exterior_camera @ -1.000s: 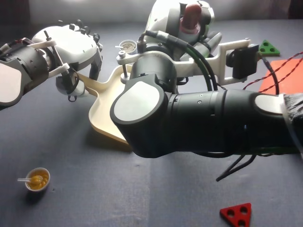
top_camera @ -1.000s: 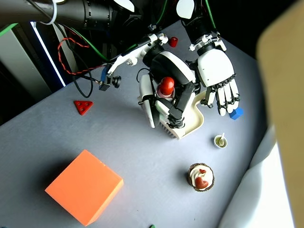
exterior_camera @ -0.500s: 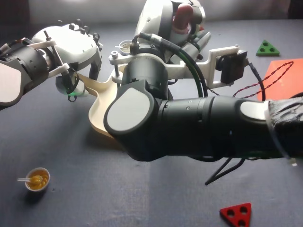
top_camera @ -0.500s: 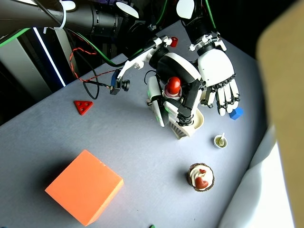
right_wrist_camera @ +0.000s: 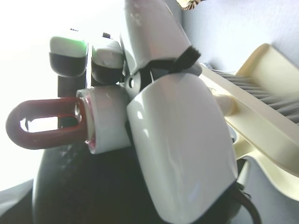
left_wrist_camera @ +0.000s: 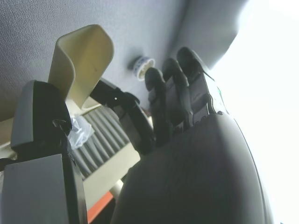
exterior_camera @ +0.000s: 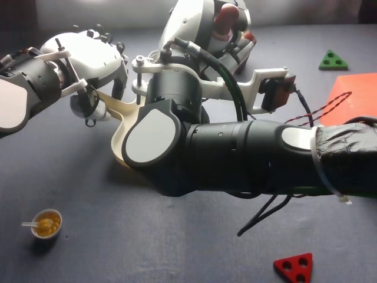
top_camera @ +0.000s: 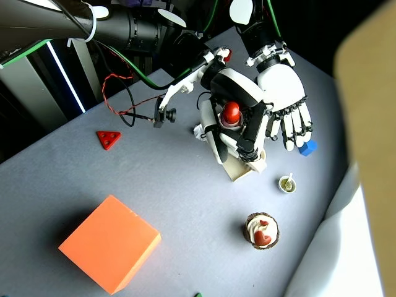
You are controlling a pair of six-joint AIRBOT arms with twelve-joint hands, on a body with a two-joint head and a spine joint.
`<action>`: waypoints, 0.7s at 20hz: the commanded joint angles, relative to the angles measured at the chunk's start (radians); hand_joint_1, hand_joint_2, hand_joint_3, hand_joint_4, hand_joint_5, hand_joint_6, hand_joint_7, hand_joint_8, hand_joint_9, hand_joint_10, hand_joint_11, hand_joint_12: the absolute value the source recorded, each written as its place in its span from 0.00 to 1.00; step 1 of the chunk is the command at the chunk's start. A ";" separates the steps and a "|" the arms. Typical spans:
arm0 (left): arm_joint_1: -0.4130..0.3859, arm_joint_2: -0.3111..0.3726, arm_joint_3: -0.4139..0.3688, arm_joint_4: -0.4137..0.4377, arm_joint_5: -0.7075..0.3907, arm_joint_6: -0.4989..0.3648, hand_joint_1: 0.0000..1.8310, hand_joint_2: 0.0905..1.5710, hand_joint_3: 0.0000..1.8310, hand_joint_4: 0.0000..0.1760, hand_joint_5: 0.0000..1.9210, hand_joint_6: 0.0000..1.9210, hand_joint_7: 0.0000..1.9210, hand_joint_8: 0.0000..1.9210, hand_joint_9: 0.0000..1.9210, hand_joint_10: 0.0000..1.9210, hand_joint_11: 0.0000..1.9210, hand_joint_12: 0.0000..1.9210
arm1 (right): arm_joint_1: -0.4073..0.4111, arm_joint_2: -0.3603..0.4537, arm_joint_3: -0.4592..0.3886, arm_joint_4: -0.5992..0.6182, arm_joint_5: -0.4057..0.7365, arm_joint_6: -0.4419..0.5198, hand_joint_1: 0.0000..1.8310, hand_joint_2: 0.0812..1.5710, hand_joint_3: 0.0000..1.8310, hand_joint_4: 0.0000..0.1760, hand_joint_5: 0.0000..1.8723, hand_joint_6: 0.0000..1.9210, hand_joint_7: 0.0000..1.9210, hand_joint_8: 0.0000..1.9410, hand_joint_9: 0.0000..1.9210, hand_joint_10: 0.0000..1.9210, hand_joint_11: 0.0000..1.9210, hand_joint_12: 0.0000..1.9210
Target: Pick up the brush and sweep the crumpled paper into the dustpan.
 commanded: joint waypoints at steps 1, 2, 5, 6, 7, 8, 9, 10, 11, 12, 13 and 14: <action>-0.015 0.006 -0.002 0.027 0.089 0.002 0.62 0.68 0.00 0.00 0.54 0.46 0.18 0.00 0.12 0.00 0.02 0.25 | 0.014 0.003 -0.005 -0.147 -0.050 -0.014 0.90 0.72 0.00 1.00 0.55 1.00 0.59 1.00 0.60 1.00 0.57 1.00; -0.016 0.006 -0.002 0.027 0.089 0.002 0.62 0.68 0.00 0.00 0.54 0.46 0.18 0.00 0.13 0.00 0.03 0.25 | 0.020 0.007 -0.014 -0.160 -0.048 -0.028 0.89 0.72 0.00 1.00 0.56 1.00 0.60 1.00 0.60 1.00 0.58 1.00; -0.017 0.006 -0.004 0.028 0.089 0.002 0.62 0.67 0.00 0.00 0.54 0.45 0.18 0.00 0.12 0.00 0.03 0.25 | 0.013 0.036 -0.035 -0.165 -0.053 -0.071 0.90 0.72 0.00 1.00 0.58 1.00 0.61 1.00 0.61 1.00 0.58 1.00; -0.017 0.007 -0.005 0.028 0.089 0.002 0.63 0.67 0.00 0.00 0.54 0.45 0.18 0.00 0.12 0.00 0.02 0.25 | 0.009 0.054 -0.050 -0.163 -0.054 -0.080 0.90 0.72 0.00 1.00 0.57 1.00 0.61 1.00 0.61 1.00 0.58 1.00; -0.017 0.007 -0.005 0.028 0.089 0.002 0.63 0.67 0.00 0.00 0.54 0.45 0.18 0.00 0.12 0.00 0.03 0.25 | 0.004 0.079 -0.072 -0.162 -0.054 -0.086 0.90 0.72 0.00 1.00 0.57 1.00 0.61 1.00 0.61 1.00 0.58 1.00; -0.017 0.007 -0.005 0.028 0.089 0.002 0.62 0.68 0.00 0.00 0.54 0.47 0.18 0.00 0.12 0.00 0.03 0.25 | 0.002 0.099 -0.091 -0.159 -0.054 -0.091 0.90 0.72 0.00 1.00 0.57 1.00 0.61 1.00 0.61 1.00 0.58 1.00; -0.017 0.007 -0.004 0.028 0.089 0.002 0.63 0.68 0.00 0.00 0.54 0.46 0.18 0.00 0.12 0.00 0.03 0.25 | 0.001 0.126 -0.116 -0.155 -0.054 -0.101 0.89 0.72 0.00 1.00 0.57 1.00 0.61 1.00 0.61 1.00 0.58 1.00; -0.017 0.007 -0.004 0.028 0.089 0.002 0.63 0.67 0.00 0.00 0.54 0.45 0.19 0.00 0.13 0.00 0.03 0.25 | 0.001 0.141 -0.132 -0.146 -0.054 -0.110 0.89 0.72 0.00 1.00 0.57 1.00 0.61 1.00 0.61 1.00 0.58 1.00; -0.017 0.007 -0.004 0.029 0.089 0.003 0.63 0.67 0.00 0.00 0.55 0.45 0.19 0.00 0.13 0.00 0.04 0.25 | 0.006 0.167 -0.161 -0.121 -0.055 -0.128 0.89 0.72 0.00 1.00 0.57 1.00 0.61 1.00 0.61 1.00 0.58 1.00; -0.017 0.007 -0.004 0.029 0.089 0.003 0.63 0.67 0.00 0.00 0.55 0.45 0.19 0.00 0.13 0.00 0.04 0.25 | 0.013 0.183 -0.180 -0.092 -0.055 -0.152 0.90 0.72 0.00 1.00 0.57 1.00 0.60 1.00 0.61 1.00 0.58 1.00; -0.017 0.007 -0.004 0.029 0.089 0.003 0.62 0.68 0.00 0.00 0.54 0.46 0.19 0.00 0.13 0.00 0.04 0.24 | 0.025 0.194 -0.194 -0.043 -0.062 -0.185 0.90 0.72 0.00 1.00 0.57 1.00 0.61 1.00 0.61 1.00 0.59 1.00; -0.017 0.007 -0.004 0.029 0.089 0.003 0.62 0.68 0.00 0.00 0.54 0.46 0.19 0.00 0.13 0.00 0.03 0.24 | 0.033 0.198 -0.201 -0.014 -0.069 -0.204 0.90 0.72 0.00 1.00 0.58 1.00 0.61 1.00 0.62 1.00 0.59 1.00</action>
